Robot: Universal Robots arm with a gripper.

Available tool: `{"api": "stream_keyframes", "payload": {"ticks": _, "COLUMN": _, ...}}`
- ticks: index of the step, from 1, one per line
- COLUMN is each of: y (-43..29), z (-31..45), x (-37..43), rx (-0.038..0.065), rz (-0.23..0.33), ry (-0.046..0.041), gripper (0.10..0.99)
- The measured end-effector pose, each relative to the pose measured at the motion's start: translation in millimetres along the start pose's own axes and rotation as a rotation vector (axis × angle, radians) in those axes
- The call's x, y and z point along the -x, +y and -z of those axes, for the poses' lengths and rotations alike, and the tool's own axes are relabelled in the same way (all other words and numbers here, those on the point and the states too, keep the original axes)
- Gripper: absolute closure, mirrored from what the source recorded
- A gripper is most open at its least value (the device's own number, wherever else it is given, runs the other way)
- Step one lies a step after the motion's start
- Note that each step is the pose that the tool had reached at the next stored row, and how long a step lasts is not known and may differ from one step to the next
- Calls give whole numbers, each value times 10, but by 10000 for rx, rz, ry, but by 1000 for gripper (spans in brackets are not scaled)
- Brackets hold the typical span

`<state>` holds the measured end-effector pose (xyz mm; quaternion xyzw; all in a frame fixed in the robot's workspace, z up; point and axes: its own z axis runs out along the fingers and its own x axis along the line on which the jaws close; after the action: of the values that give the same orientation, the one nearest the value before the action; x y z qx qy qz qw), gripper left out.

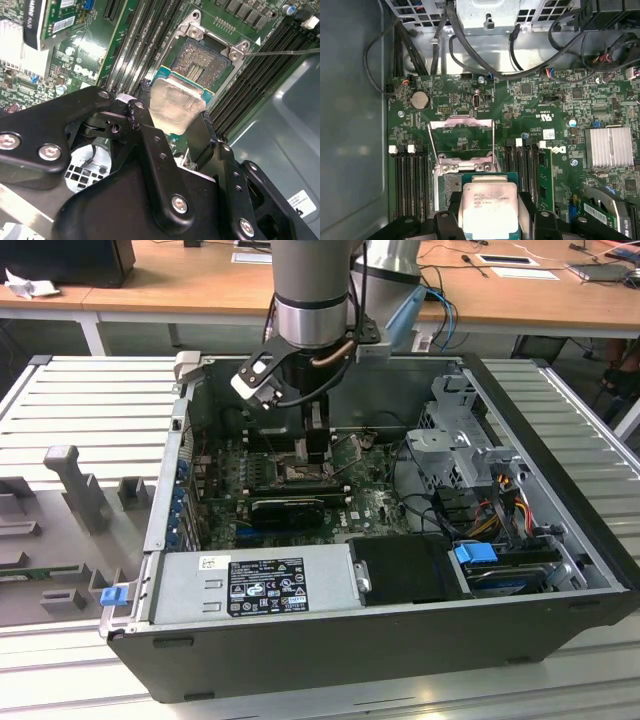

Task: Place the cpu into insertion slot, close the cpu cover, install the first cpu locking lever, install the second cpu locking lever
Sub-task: 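Place the cpu into insertion slot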

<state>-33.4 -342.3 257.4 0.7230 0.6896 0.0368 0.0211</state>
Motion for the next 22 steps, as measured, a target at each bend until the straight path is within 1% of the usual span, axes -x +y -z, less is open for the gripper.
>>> {"api": "stream_keyframes", "payload": {"ticks": 2, "y": -17, "z": -43, "x": 0, "rx": -3, "rz": 94, "ry": 16, "gripper": 561}}
{"api": "stream_keyframes", "payload": {"ticks": 4, "y": -31, "z": -111, "x": -3, "rx": -8, "rz": 340, "ry": 42, "gripper": 561}}
{"api": "stream_keyframes", "payload": {"ticks": 6, "y": -44, "z": -170, "x": -25, "rx": -10, "rz": 404, "ry": 47, "gripper": 561}}
{"api": "stream_keyframes", "payload": {"ticks": 14, "y": -126, "z": -260, "x": -90, "rx": -12, "rz": 411, "ry": 45, "gripper": 561}}
{"api": "stream_keyframes", "payload": {"ticks": 16, "y": -142, "z": -286, "x": -137, "rx": -10, "rz": 410, "ry": 48, "gripper": 561}}
{"api": "stream_keyframes", "payload": {"ticks": 18, "y": -155, "z": -342, "x": -180, "rx": -10, "rz": 410, "ry": 48, "gripper": 561}}
{"api": "stream_keyframes", "payload": {"ticks": 20, "y": -165, "z": -409, "x": -194, "rx": -10, "rz": 400, "ry": 48, "gripper": 561}}
{"api": "stream_keyframes", "payload": {"ticks": 22, "y": -168, "z": -447, "x": -196, "rx": -10, "rz": 376, "ry": 45, "gripper": 561}}
